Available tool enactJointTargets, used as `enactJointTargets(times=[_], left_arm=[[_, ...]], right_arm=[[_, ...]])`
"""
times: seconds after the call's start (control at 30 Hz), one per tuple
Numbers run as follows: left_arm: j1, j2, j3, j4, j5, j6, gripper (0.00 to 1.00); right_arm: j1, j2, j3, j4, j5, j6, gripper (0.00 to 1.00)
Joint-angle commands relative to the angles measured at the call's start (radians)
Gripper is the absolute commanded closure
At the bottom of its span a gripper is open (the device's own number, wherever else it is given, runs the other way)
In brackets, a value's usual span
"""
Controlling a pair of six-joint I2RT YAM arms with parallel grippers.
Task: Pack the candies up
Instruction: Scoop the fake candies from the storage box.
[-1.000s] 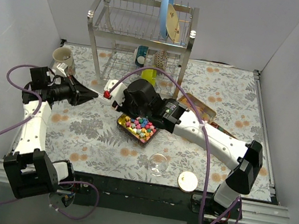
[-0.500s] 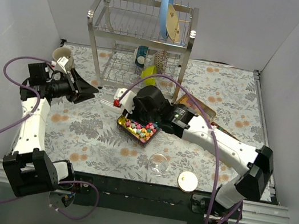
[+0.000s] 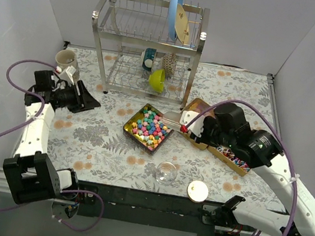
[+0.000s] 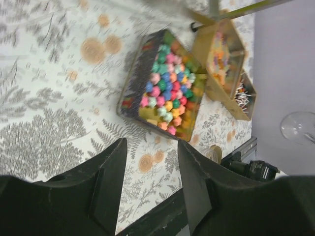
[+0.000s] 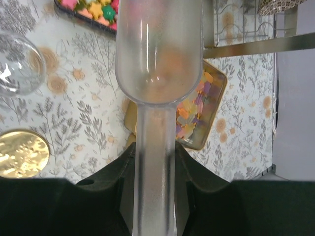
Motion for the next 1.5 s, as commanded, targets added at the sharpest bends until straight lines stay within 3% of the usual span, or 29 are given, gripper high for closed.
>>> enactJointTargets(times=[0.0, 0.07, 0.27, 0.47, 0.53, 0.9, 1.47], left_arm=[[-0.108, 0.034, -0.099, 0.104, -0.164, -0.123, 0.56], [-0.209, 0.034, -0.122, 0.143, -0.206, -0.143, 0.56], [-0.222, 0.117, -0.182, 0.133, -0.241, -0.229, 0.62], [-0.22, 0.175, -0.276, 0.197, -0.205, -0.306, 0.95], [-0.22, 0.198, -0.291, 0.222, -0.188, -0.322, 1.0], [-0.222, 0.324, -0.287, 0.308, -0.145, -0.378, 1.0], [-0.294, 0.416, -0.273, 0.386, -0.166, -0.419, 1.0]], right_arm=[[-0.001, 0.09, 0.047, -0.053, 0.075, -0.14, 0.99], [-0.002, 0.131, 0.091, -0.069, 0.092, -0.197, 0.99], [-0.002, 0.314, 0.201, -0.03, 0.167, -0.346, 0.99], [0.002, 0.539, 0.387, -0.081, 0.274, -0.418, 0.99], [0.019, 0.611, 0.465, -0.127, 0.302, -0.444, 0.99], [0.129, 0.754, 0.516, -0.253, 0.558, -0.588, 0.99], [0.226, 0.983, 0.608, -0.398, 0.825, -0.57, 0.99]])
